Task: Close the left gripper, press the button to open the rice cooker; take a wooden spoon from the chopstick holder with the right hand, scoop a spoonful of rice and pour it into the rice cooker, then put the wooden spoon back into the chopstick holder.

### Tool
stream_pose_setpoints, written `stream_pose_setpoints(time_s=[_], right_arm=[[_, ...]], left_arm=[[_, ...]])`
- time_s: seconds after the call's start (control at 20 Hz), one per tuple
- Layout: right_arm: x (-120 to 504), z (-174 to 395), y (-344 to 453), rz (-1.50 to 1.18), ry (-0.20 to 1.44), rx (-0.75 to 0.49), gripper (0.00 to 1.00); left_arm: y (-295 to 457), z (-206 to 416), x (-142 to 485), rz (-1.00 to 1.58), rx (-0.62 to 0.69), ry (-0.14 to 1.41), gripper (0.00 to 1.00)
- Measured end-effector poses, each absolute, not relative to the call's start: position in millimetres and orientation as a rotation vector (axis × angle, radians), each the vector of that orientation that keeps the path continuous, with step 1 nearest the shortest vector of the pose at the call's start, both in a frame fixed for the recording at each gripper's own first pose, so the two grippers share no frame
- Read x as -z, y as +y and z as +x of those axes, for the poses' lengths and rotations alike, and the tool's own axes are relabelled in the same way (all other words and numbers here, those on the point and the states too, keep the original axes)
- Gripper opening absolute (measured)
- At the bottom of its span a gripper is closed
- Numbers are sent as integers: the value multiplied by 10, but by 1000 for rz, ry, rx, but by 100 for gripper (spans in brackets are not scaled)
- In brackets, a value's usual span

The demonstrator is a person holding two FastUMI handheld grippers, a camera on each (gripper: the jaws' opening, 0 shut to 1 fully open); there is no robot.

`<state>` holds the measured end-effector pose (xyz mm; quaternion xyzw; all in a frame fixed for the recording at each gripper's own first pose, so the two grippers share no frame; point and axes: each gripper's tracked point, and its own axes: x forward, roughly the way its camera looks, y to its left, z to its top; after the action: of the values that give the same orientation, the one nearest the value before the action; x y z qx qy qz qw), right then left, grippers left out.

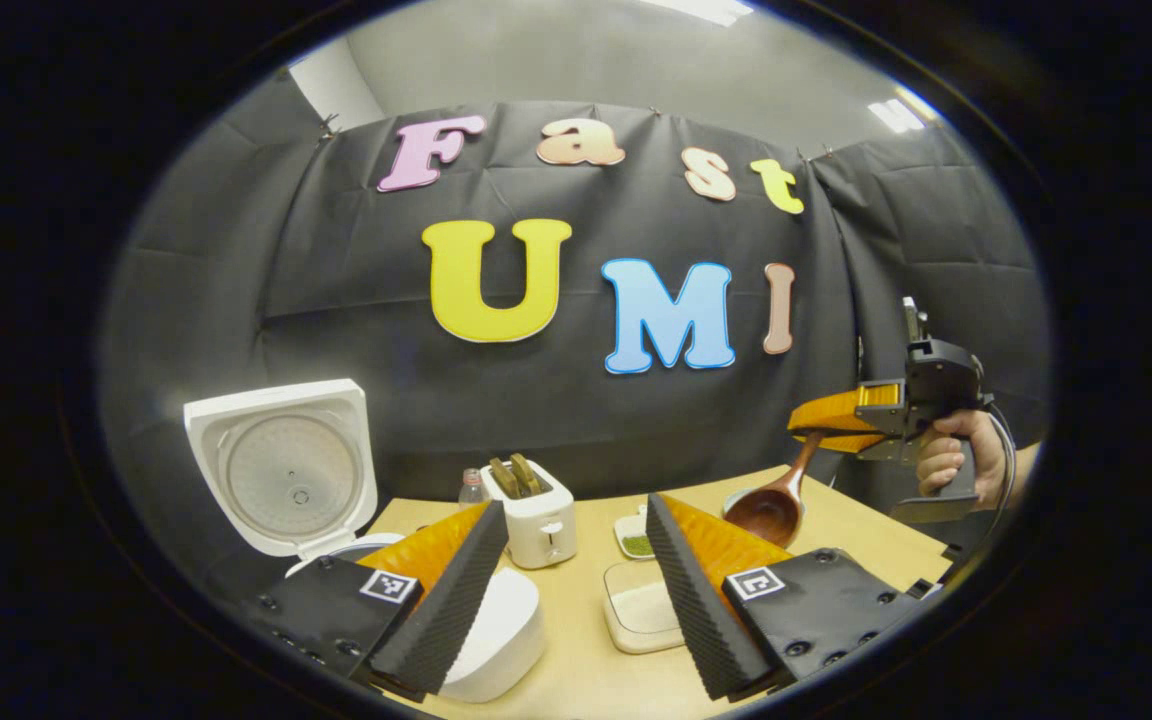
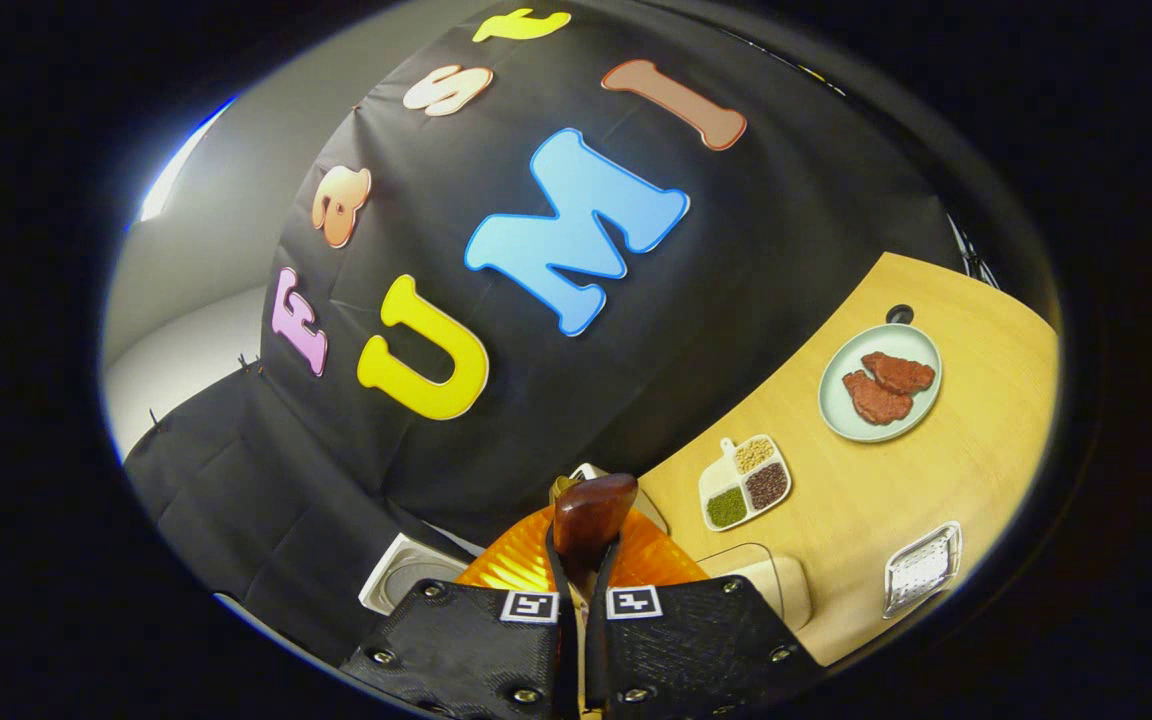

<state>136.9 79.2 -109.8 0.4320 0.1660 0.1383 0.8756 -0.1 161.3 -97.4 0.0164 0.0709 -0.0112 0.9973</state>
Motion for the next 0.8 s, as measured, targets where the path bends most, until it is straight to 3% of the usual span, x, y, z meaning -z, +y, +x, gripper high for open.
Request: stream_pose_setpoints(time_s=[0.35, 0.6, 0.75, 0.8], right_arm=[[1421, 1249, -21, 780, 344, -140, 3], [1863, 1149, -503, 616, 388, -14, 3], [2086, 1076, -556, 548, 429, 13, 3], [2194, 1075, -562, 507, 439, 17, 3]], left_arm=[[1487, 84, 931, 46, 0, 146, 97], [1437, 100, 909, 1, -17, 153, 100], [1437, 85, 929, 15, -24, 169, 97], [1442, 79, 935, 19, -26, 174, 100]])
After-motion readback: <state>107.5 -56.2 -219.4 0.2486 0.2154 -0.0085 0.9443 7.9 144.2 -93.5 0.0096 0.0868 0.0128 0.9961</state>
